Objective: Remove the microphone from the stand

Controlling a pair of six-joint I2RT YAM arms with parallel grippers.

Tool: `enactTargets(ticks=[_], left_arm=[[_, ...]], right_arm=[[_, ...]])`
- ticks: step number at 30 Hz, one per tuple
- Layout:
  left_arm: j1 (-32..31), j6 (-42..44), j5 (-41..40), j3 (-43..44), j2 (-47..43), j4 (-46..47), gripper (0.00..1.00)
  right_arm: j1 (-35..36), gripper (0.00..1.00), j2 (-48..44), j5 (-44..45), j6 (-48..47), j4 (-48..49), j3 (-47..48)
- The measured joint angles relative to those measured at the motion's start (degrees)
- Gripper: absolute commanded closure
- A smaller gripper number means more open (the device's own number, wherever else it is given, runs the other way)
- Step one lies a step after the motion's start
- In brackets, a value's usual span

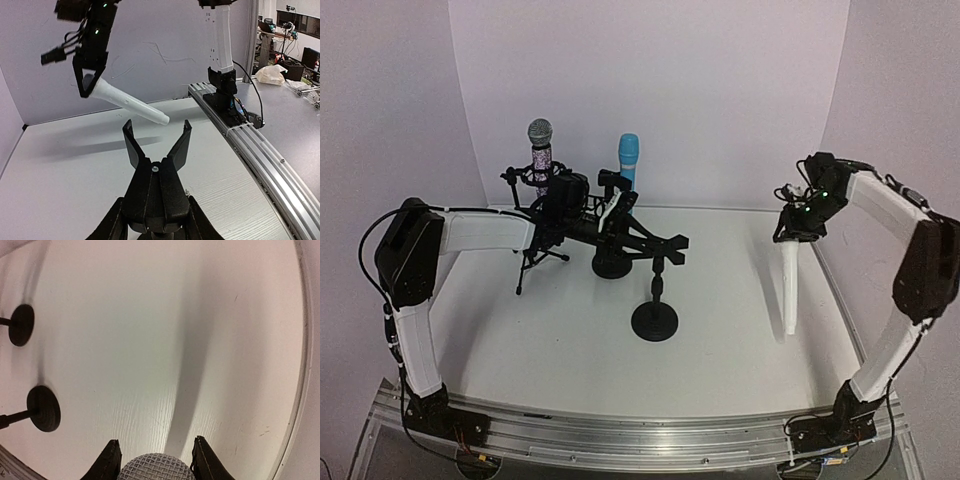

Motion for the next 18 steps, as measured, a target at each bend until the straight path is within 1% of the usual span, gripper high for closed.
enactTargets(ticks=[4, 7, 9, 13, 14, 15, 16, 17, 18], left_arm=[[0.0, 0.0, 0.0, -0.2, -0.1, 0.1, 1.00], [0.0, 0.0, -0.1, -0.5, -0.4, 0.1, 1.00], [0.0, -0.1, -0.3, -0.8, -0.6, 0.2, 1.00], [0.0, -0.3, -0.5, -1.1, -0.8, 0.8, 1.00], [0.0, -0.4, -0.5, -1.2, -0.8, 0.9, 1.00], [0.0, -0.5, -0.5, -1.2, -0.8, 1.0, 1.00], [0.0, -0.6, -0.5, -1.3, -0.8, 1.1, 1.00], [0.0, -0.7, -0.6, -1.3, -0.8, 1.1, 1.00], [0.0, -0.8, -0.7, -1.3, -0.7, 1.1, 1.00]], right_arm=[[-1.7, 1.00, 14.8, 0.5, -2.1, -9.1, 5.5], [-2.1, 0.99, 22.8, 1.4, -2.6, -12.4, 9.1], [-2.0, 0.90, 25.9, 2.0, -2.6, -13.2, 10.6], [-1.9, 0.66, 27.4, 3.3, -2.3, -13.2, 11.6], [-1.9, 0.59, 27.4, 3.5, -2.2, -13.1, 11.6], [-1.9, 0.48, 27.4, 3.7, -2.1, -12.9, 11.6], [-1.9, 0.35, 27.4, 3.8, -2.0, -12.7, 11.6], [-1.9, 0.18, 27.4, 3.9, -1.8, -12.4, 11.6], [-1.9, 0.09, 27.4, 4.0, -1.5, -12.1, 11.5]])
